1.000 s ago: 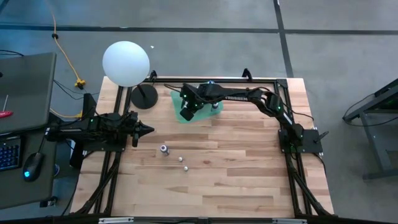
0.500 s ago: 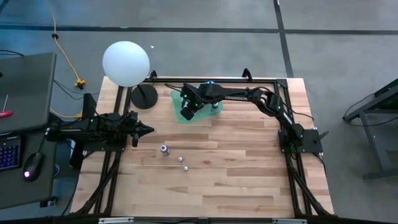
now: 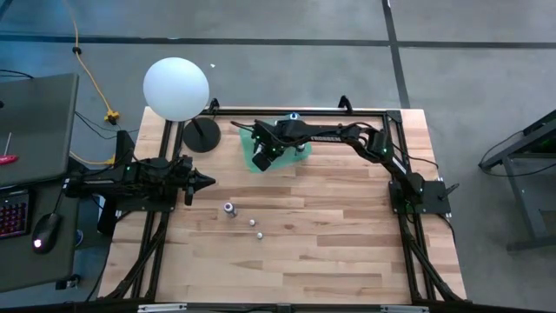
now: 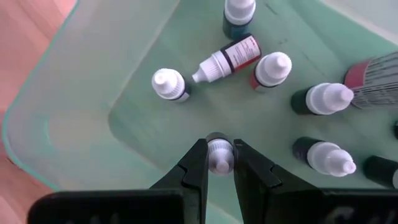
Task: Pick & Place food coloring
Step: Put the small black dye bottle in the green bin
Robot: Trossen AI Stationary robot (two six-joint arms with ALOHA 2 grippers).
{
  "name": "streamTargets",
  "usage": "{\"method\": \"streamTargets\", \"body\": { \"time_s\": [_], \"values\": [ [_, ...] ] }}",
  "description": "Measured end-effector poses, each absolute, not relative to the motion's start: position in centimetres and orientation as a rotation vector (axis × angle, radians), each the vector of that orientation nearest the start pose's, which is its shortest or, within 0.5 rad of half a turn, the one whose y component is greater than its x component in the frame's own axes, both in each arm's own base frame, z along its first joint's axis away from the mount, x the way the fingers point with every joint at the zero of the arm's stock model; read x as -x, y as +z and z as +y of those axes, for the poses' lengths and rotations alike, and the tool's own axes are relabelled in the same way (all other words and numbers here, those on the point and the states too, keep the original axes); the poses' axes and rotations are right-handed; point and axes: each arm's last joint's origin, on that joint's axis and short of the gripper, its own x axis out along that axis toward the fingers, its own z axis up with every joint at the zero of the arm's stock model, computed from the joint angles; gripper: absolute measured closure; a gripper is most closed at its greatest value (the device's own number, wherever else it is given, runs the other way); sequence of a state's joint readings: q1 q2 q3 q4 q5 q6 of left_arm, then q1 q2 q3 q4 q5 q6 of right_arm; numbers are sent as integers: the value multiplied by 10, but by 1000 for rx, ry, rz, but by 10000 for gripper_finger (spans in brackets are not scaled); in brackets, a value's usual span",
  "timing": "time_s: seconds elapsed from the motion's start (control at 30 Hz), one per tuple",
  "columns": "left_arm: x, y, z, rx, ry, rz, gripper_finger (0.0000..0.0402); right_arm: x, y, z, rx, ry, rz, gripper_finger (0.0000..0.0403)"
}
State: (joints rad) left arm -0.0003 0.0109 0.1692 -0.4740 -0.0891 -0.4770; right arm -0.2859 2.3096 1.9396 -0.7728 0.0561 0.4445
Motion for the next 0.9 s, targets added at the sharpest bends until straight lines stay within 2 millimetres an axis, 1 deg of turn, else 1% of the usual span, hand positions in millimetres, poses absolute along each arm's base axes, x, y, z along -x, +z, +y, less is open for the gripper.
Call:
{"method": "streamTargets", "body": {
  "time_s": [0.53,0.67,0.9],
  "values": [
    [-80,174,3,459,162,288,401,-462,176,-141,-543,-631,1094,351],
    [-80,174,3,459,162,288,401,-462,176,-141,-550,-636,1092,334],
    [-80,174,3,459,162,288,401,-462,176,-143,-566,-646,1086,291]
  ]
}}
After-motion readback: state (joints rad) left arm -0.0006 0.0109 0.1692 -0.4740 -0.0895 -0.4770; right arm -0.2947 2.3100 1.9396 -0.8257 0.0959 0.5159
